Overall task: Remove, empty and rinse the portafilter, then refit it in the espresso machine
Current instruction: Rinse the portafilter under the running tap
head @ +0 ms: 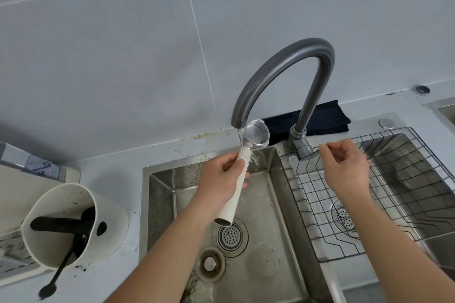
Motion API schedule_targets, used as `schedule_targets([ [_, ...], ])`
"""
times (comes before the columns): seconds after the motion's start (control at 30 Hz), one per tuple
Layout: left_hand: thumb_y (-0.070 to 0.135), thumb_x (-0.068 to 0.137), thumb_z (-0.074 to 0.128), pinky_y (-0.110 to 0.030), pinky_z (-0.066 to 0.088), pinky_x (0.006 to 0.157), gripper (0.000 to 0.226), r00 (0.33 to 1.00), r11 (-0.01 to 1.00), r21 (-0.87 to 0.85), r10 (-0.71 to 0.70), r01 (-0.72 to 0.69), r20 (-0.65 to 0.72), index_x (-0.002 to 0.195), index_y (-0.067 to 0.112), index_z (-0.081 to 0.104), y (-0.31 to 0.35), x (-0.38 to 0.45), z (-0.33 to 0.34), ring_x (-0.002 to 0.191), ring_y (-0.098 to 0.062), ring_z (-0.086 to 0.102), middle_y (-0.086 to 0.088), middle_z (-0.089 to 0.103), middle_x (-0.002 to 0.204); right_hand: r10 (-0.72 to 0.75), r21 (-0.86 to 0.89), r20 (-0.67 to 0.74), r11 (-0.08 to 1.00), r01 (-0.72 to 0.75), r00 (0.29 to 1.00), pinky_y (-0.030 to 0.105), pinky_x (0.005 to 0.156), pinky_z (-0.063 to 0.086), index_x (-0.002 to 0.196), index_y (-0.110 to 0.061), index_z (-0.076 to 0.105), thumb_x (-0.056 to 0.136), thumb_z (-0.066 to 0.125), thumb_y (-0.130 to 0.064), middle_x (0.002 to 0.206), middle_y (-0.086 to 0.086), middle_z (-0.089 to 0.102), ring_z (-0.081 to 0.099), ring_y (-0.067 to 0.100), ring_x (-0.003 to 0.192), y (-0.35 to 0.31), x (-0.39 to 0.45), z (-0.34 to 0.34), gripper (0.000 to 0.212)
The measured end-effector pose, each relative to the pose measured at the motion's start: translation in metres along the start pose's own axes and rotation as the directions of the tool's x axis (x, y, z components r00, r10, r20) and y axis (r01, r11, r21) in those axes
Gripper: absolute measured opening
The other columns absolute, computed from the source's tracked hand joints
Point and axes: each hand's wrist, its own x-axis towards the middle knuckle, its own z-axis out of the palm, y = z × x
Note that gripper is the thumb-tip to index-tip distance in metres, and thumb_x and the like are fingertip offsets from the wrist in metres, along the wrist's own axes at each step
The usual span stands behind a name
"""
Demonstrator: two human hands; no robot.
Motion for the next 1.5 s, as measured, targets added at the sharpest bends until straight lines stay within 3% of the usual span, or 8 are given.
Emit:
schedule_targets([
  [0.27,0.011,0.093,0.059,-0.032,0.059,0.064,0.018,0.996,0.992,-0.100,-0.080,0.082,0.026,0.109,0.012,0.069,-0.015,-0.019,-0.016,0.078,-0.019,0.074,-0.008,0.075,0.093,-0.001,0.000,0.004,1.000,0.001,1.000,0.021,0.063,0.045,0.100,-0.017,0.063,0.094,0.064,-0.030,0.086,-0.005,0.068,0.062,0.004,0.077,0.000,0.000,0.000,0.014],
  [0.5,0.007,0.088,0.065,-0.036,0.061,0.070,0.024,0.999,0.999,-0.012,-0.048,0.048,0.014,0.101,0.026,0.072,-0.021,-0.030,-0.034,0.081,-0.018,0.074,0.000,0.076,0.094,-0.002,-0.002,0.006,1.000,0.002,1.000,0.020,0.063,0.045,0.100,-0.017,0.064,0.094,0.064,-0.030,0.088,-0.005,0.068,0.063,0.005,0.078,0.001,0.000,-0.001,0.014],
  [0.7,0.012,0.082,0.072,-0.007,0.047,0.064,0.036,0.994,0.962,0.252,0.110,-0.105,-0.005,0.094,0.046,0.066,-0.019,-0.033,-0.051,0.083,0.005,0.066,0.021,0.071,0.095,-0.014,-0.011,0.010,1.000,0.014,1.000,0.020,0.062,0.044,0.099,-0.016,0.063,0.094,0.064,-0.030,0.086,-0.005,0.068,0.062,0.004,0.077,0.001,0.000,-0.002,0.015],
  [0.83,0.016,0.080,0.074,-0.013,0.047,0.072,0.042,0.984,0.926,0.343,0.175,-0.157,-0.024,0.092,0.055,0.063,-0.020,-0.032,-0.059,0.089,0.005,0.065,0.025,0.070,0.097,-0.019,-0.016,0.009,1.000,0.019,1.000,0.022,0.060,0.044,0.098,-0.015,0.063,0.094,0.064,-0.030,0.084,-0.004,0.068,0.062,0.006,0.074,0.002,0.000,-0.002,0.015],
  [1.0,0.015,0.078,0.077,-0.017,0.049,0.076,0.042,0.979,0.906,0.391,0.198,-0.162,-0.054,0.097,0.050,0.063,-0.022,-0.031,-0.070,0.093,0.003,0.064,0.022,0.068,0.101,-0.017,-0.013,0.009,1.000,0.017,1.000,0.024,0.063,0.045,0.098,-0.016,0.064,0.094,0.064,-0.032,0.086,-0.004,0.068,0.063,0.007,0.076,0.003,0.001,-0.002,0.016],
  [1.2,0.014,0.076,0.078,-0.019,0.047,0.075,0.040,0.977,0.902,0.405,0.197,-0.146,-0.085,0.100,0.043,0.065,-0.025,-0.030,-0.079,0.096,-0.004,0.064,0.017,0.068,0.104,-0.009,-0.027,0.012,1.000,0.009,1.000,0.023,0.061,0.045,0.099,-0.017,0.064,0.094,0.064,-0.032,0.086,-0.004,0.069,0.063,0.007,0.075,0.004,0.002,-0.002,0.016],
  [1.5,0.014,0.077,0.077,-0.015,0.045,0.070,0.038,0.975,0.906,0.394,0.203,-0.151,-0.093,0.095,0.046,0.065,-0.027,-0.033,-0.079,0.091,0.000,0.064,0.018,0.069,0.098,-0.007,-0.013,0.007,1.000,0.008,1.000,0.022,0.063,0.045,0.098,-0.018,0.064,0.093,0.065,-0.032,0.086,-0.006,0.068,0.063,0.006,0.077,0.003,0.002,-0.002,0.016],
])
